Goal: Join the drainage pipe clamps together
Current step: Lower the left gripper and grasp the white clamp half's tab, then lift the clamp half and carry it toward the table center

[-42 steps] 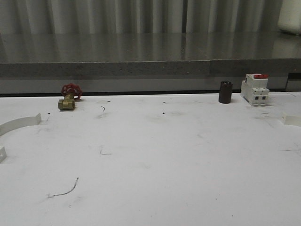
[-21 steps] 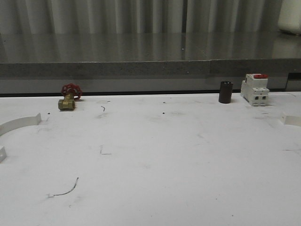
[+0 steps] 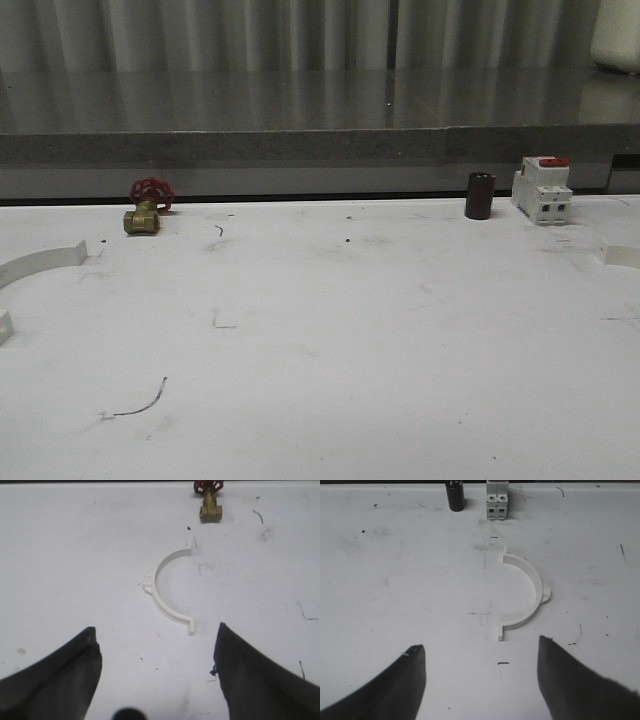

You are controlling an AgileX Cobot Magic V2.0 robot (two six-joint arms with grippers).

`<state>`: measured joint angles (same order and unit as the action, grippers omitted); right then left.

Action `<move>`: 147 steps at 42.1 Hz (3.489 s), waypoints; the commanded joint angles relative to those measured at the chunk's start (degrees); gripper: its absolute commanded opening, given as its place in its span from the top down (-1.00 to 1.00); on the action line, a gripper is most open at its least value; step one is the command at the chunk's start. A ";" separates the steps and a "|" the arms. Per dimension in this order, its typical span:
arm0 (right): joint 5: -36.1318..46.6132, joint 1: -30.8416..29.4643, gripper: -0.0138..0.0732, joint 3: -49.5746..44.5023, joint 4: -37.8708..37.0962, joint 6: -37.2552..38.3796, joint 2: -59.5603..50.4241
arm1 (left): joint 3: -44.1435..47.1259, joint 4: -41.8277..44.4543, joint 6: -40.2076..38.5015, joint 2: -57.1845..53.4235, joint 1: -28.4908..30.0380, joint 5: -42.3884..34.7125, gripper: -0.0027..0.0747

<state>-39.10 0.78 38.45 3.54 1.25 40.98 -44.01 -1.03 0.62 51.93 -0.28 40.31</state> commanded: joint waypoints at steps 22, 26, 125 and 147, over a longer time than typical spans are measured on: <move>3.29 0.16 -0.49 1.67 0.32 -0.61 0.19 | -17.76 1.03 -0.62 35.84 0.49 -1.47 -0.31; 3.29 0.16 -0.49 1.67 0.32 -0.61 0.19 | -20.22 1.03 -0.62 41.03 0.98 -1.23 -0.31; 3.29 0.16 -0.49 1.67 0.32 -0.61 0.19 | -59.96 13.83 -27.41 63.45 -39.29 16.01 0.98; 3.29 0.16 -0.49 1.67 0.32 -0.61 0.19 | -61.39 11.06 -42.47 71.19 -39.67 15.16 0.98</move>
<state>-39.22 0.78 38.45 3.54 1.25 40.98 -103.49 10.33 -40.68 125.94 -39.57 56.54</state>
